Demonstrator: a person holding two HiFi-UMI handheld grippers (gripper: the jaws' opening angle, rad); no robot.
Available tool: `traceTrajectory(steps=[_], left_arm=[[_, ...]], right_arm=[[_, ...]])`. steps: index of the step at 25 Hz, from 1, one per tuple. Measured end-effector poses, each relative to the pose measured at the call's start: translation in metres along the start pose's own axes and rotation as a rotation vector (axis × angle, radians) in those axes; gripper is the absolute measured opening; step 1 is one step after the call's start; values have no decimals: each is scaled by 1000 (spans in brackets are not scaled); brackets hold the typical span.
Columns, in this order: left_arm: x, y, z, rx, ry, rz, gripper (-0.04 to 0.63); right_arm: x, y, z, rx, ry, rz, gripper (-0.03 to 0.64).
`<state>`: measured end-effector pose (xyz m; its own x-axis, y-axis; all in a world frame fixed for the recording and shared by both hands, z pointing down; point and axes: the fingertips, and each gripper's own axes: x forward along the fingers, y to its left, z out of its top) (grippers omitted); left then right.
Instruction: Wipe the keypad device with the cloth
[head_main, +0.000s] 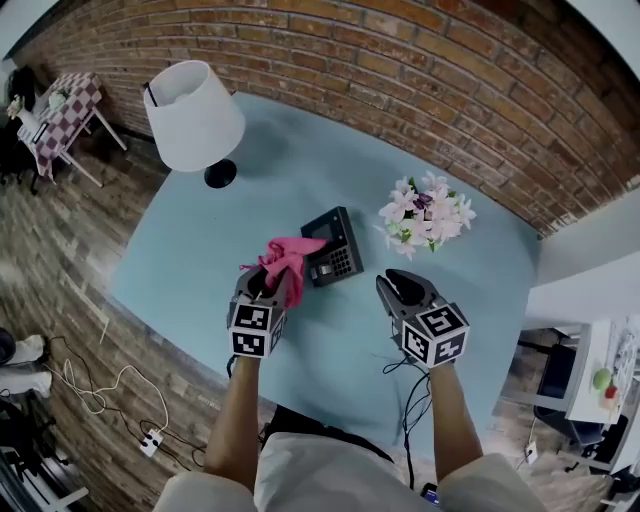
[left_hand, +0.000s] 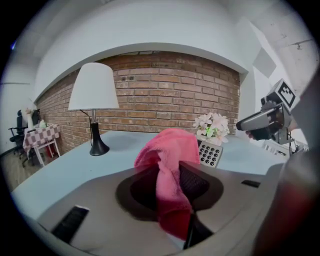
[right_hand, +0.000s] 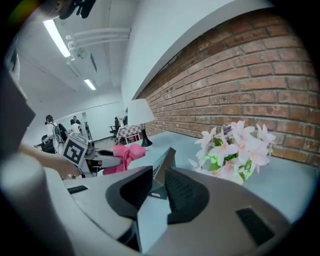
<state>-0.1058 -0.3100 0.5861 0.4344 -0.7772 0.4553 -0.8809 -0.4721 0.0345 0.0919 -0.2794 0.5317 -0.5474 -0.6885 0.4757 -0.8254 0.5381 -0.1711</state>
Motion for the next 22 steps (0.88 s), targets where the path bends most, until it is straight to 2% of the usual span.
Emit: traceTrajectory(steps=[8, 16, 22], left_arm=[[-51, -16, 37, 20, -94, 28, 149], [-97, -42, 65, 44, -161, 24, 149], [-129, -70, 78, 80, -193, -1, 149]], right_arm=[[-44, 8, 25, -32, -77, -68, 55], [-88, 18, 40, -48, -138, -118, 14], [-120, 29, 42, -62, -161, -132, 14]])
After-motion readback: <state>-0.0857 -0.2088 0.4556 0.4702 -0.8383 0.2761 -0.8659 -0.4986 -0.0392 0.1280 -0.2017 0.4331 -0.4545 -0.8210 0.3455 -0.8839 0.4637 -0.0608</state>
